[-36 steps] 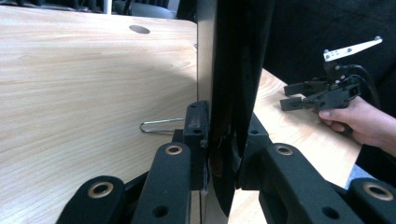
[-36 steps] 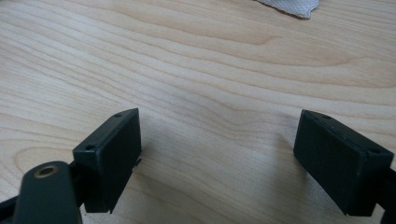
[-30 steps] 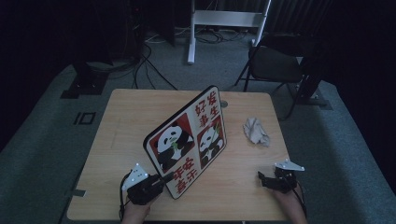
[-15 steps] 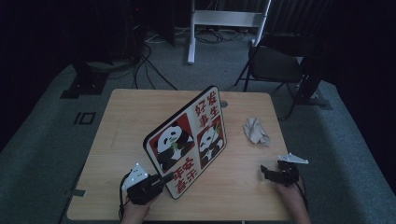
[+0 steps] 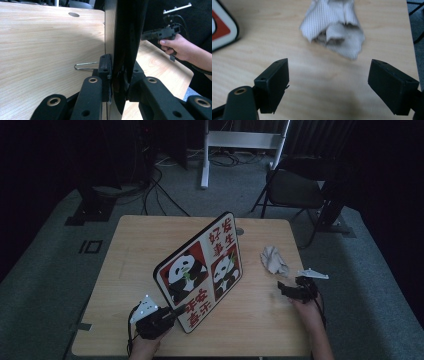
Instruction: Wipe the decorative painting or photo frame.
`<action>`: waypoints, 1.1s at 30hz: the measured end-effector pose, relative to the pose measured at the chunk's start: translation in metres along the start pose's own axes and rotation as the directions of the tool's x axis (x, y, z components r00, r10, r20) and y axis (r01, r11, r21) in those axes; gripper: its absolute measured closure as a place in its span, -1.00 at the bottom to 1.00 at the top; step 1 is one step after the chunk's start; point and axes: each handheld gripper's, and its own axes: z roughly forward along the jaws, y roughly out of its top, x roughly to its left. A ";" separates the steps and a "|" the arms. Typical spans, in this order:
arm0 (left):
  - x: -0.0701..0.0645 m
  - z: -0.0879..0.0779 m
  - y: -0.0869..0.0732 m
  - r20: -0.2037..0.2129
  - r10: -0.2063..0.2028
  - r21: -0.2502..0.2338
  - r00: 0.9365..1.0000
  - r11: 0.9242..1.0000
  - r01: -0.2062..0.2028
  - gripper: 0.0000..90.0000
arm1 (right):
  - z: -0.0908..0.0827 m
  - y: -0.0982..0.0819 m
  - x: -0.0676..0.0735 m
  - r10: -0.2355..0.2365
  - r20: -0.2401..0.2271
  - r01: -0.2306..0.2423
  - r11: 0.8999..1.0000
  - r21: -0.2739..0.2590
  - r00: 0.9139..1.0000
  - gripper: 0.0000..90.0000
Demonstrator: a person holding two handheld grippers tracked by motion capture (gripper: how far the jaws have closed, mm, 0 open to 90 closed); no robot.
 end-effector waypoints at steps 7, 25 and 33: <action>0.000 0.000 0.000 0.002 0.001 0.002 1.000 1.000 -0.001 0.75 | 0.008 0.023 0.002 -0.007 0.000 0.007 1.000 -0.019 1.000 -0.63; 0.001 -0.001 0.000 0.005 -0.003 0.003 1.000 1.000 0.003 0.75 | 0.056 0.078 -0.003 -0.002 0.050 0.002 1.000 -0.002 0.999 -0.56; 0.002 -0.001 0.000 0.010 -0.006 0.004 1.000 1.000 0.006 0.75 | 0.081 0.079 -0.003 0.003 0.081 -0.005 1.000 0.030 0.997 -0.56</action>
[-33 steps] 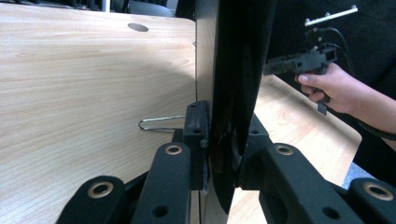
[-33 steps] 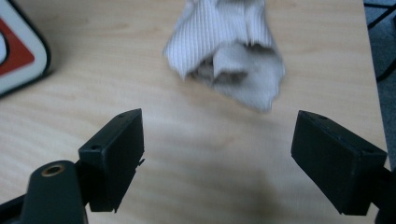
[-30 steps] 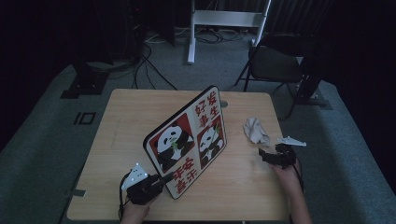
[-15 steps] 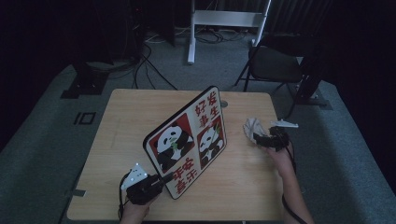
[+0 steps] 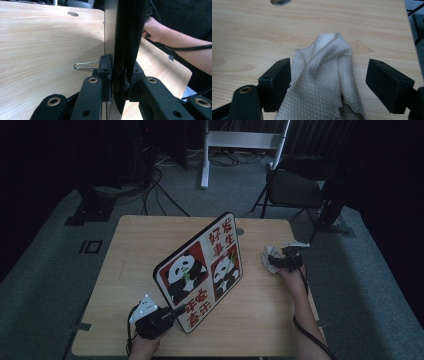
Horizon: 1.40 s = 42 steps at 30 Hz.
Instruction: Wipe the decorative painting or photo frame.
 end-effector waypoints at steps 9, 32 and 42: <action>0.000 0.000 0.000 0.000 0.001 0.002 1.000 1.000 -0.001 0.75 | 0.016 -0.014 0.009 -0.035 0.013 0.034 0.998 0.061 0.999 -0.34; 0.001 0.000 0.000 0.002 0.006 0.004 1.000 1.000 -0.006 0.75 | -0.004 -0.018 0.019 -0.053 -0.053 0.054 0.998 0.020 0.997 0.68; 0.000 0.000 0.000 -0.006 0.012 0.004 1.000 1.000 -0.012 0.75 | -0.039 -0.018 0.016 -0.033 -0.073 0.029 0.998 -0.054 0.997 0.70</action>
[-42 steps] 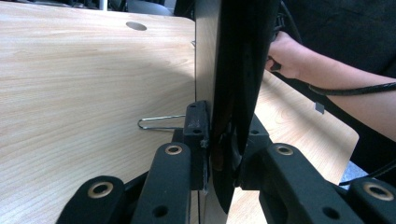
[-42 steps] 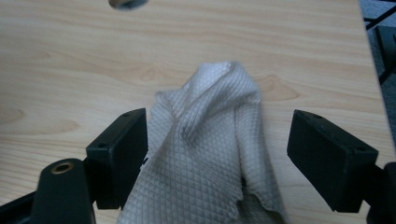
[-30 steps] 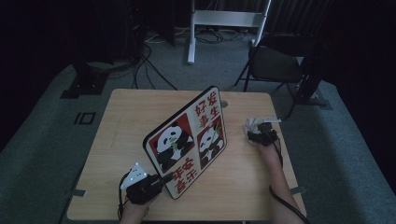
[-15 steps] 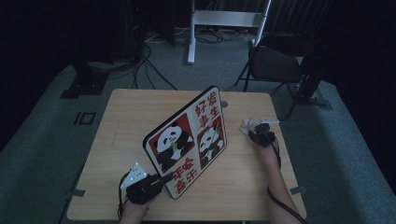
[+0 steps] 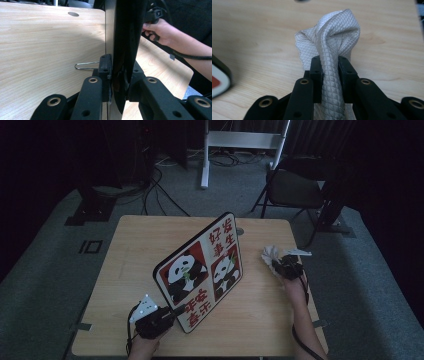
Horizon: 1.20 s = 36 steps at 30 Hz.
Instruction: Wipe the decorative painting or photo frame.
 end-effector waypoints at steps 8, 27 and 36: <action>-0.001 0.000 0.000 -0.003 0.000 0.002 1.000 1.000 0.000 0.75 | -0.040 0.014 0.010 -0.028 -0.007 0.027 0.994 -0.101 1.000 0.70; -0.002 -0.001 0.000 -0.009 0.003 0.007 1.000 1.000 -0.003 0.75 | -0.106 0.067 0.045 -0.131 -0.094 0.099 0.953 -0.285 0.987 0.71; -0.003 -0.001 0.000 -0.012 0.003 0.006 1.000 1.000 -0.003 0.76 | -0.118 0.094 0.072 -0.199 -0.124 0.144 0.926 -0.350 0.972 0.71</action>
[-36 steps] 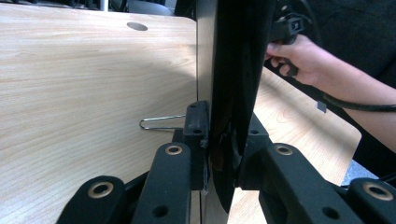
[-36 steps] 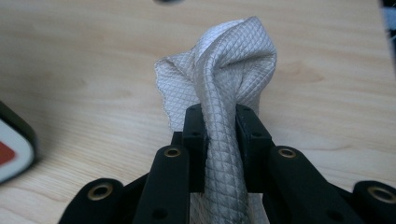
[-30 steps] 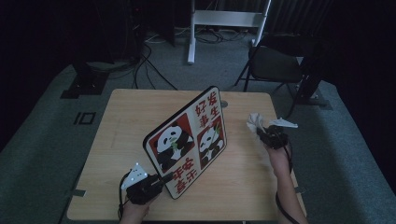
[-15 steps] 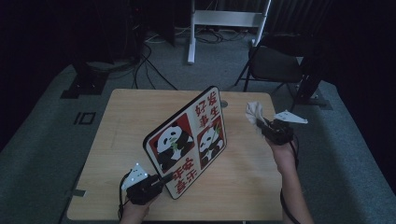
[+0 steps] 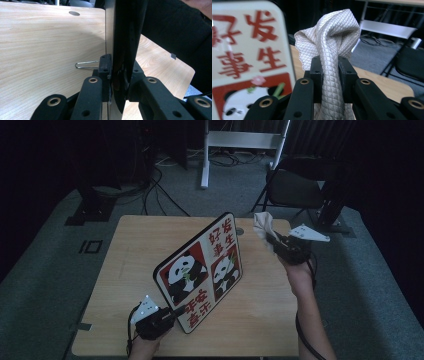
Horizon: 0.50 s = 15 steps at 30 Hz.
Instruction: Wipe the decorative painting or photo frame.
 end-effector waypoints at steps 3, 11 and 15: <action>0.000 0.000 0.000 0.000 0.000 -0.001 1.000 1.000 0.000 0.76 | 0.003 0.010 0.009 -0.006 -0.023 0.006 1.000 -0.024 1.000 0.71; 0.000 0.000 0.000 -0.001 0.004 -0.001 1.000 1.000 -0.004 0.75 | 0.016 0.033 0.032 -0.021 -0.063 0.017 0.998 -0.066 0.998 0.71; 0.000 -0.001 0.000 0.000 0.005 -0.001 1.000 1.000 -0.005 0.75 | 0.027 0.039 0.043 -0.031 -0.090 0.024 0.997 -0.071 0.995 0.71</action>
